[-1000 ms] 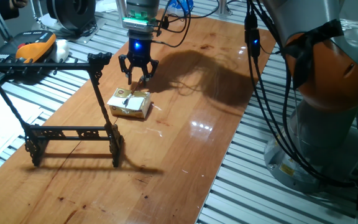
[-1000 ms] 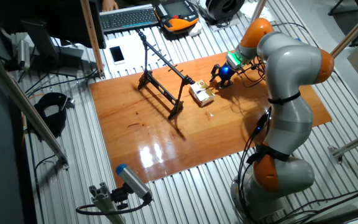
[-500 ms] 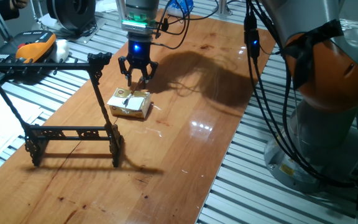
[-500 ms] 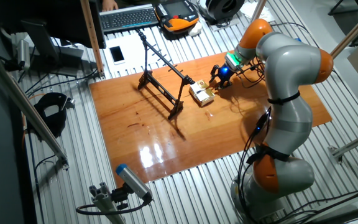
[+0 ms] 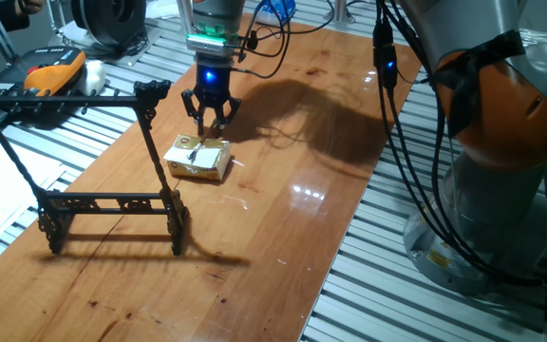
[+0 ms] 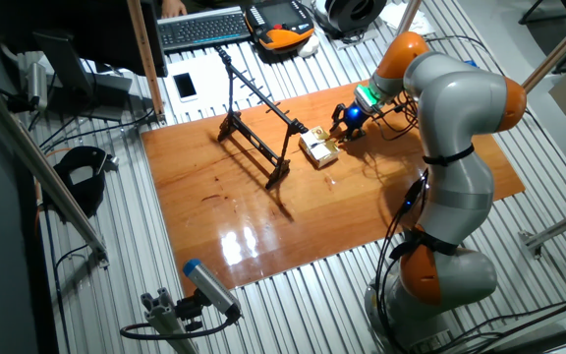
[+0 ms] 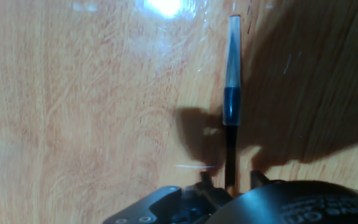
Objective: Place the brush on the pen rack
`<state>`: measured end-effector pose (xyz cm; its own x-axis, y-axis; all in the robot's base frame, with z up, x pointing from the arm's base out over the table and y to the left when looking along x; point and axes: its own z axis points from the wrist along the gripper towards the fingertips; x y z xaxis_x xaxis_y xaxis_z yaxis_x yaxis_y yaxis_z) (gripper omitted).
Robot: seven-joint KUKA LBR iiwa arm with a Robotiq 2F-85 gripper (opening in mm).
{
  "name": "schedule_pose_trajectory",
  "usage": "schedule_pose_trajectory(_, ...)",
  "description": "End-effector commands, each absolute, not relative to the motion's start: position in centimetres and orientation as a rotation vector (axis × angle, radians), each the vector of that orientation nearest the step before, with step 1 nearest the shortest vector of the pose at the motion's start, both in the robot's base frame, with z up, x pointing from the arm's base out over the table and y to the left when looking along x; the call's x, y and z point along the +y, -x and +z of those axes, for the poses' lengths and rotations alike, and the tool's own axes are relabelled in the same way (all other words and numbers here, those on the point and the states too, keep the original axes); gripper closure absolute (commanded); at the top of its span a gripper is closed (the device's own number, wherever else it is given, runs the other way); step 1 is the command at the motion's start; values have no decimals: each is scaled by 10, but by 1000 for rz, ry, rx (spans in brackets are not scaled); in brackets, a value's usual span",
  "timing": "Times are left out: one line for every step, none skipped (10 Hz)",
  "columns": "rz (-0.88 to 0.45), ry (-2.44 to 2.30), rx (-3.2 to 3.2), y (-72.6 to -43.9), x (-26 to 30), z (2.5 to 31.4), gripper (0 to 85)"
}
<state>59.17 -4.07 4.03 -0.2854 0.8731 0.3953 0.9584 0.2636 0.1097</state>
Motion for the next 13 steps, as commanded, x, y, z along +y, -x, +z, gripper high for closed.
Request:
schedule_pose_trajectory(-484,1694,-2281,-591,-41,40,510)
schedule_pose_trajectory(-491,1686,-2293,-590,-42,41,510)
schedule_pose_trajectory(-493,1685,-2298,-590,-43,42,510)
schedule_pose_trajectory(-492,1684,-2300,-590,-44,42,510)
schedule_pose_trajectory(-489,1684,-2303,-589,-44,42,510)
schedule_pose_trajectory(-489,1684,-2303,-589,-44,43,510)
schedule_pose_trajectory(-486,1691,-2298,-590,-44,43,680)
schedule_pose_trajectory(-497,1735,-2266,-590,-43,44,680)
schedule_pose_trajectory(-502,1801,-2223,-590,-43,44,680)
schedule_pose_trajectory(-483,1870,-2200,-590,-43,44,680)
schedule_pose_trajectory(-463,1885,-2205,-591,-42,44,680)
schedule_pose_trajectory(-462,1895,-2202,-592,-42,45,680)
schedule_pose_trajectory(-473,1898,-2202,-592,-43,45,850)
